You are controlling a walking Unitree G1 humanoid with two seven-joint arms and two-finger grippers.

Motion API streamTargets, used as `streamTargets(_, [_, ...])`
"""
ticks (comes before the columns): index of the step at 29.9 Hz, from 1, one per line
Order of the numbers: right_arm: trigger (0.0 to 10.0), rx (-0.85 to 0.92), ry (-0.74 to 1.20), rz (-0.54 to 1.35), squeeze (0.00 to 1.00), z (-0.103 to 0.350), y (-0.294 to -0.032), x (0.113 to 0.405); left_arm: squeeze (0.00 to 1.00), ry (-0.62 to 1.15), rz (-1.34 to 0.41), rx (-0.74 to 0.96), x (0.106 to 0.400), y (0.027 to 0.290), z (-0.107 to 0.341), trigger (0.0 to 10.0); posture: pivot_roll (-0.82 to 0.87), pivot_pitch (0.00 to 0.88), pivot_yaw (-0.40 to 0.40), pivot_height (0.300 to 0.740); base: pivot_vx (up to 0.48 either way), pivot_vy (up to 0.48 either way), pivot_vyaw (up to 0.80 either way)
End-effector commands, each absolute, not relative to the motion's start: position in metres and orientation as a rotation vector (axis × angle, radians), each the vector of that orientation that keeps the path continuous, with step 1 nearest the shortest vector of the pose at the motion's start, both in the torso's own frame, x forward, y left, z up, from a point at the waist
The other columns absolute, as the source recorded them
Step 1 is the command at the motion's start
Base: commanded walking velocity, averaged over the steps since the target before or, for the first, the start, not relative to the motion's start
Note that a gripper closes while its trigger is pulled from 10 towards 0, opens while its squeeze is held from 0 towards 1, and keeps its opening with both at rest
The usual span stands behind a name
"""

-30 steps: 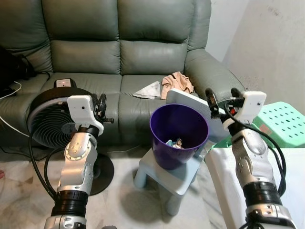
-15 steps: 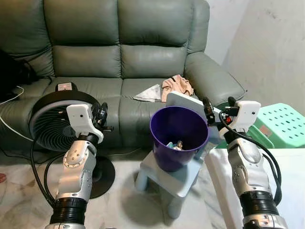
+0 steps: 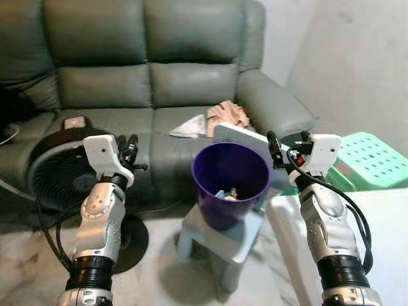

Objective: Picking trash to rubbish bin

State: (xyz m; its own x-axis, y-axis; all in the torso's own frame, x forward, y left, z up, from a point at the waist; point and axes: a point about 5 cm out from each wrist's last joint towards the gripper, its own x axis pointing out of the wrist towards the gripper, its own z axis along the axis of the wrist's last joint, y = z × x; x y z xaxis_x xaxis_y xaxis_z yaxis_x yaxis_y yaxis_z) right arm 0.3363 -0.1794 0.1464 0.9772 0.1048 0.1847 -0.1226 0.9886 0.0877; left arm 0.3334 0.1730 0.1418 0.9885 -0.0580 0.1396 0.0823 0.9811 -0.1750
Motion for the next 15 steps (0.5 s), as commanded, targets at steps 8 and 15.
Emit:
streamTargets(8, [10.0, 0.089, -0.181, 0.116, 0.00, 0.1496, -0.1770, 0.3363, 0.00, -0.115, -0.095, -0.153, 0.3356, 0.1658, 0.1394, 10.0, 0.13, 0.000, -0.043, 0.740, 0.000, 0.000, -0.77])
streamTargets(15, [10.0, 0.077, -0.173, 0.128, 0.00, 0.1475, -0.1743, 0.3357, 0.00, -0.111, -0.096, -0.121, 0.3356, 0.1639, 0.1377, 10.0, 0.12, 0.000, -0.042, 0.740, 0.000, 0.000, -0.77])
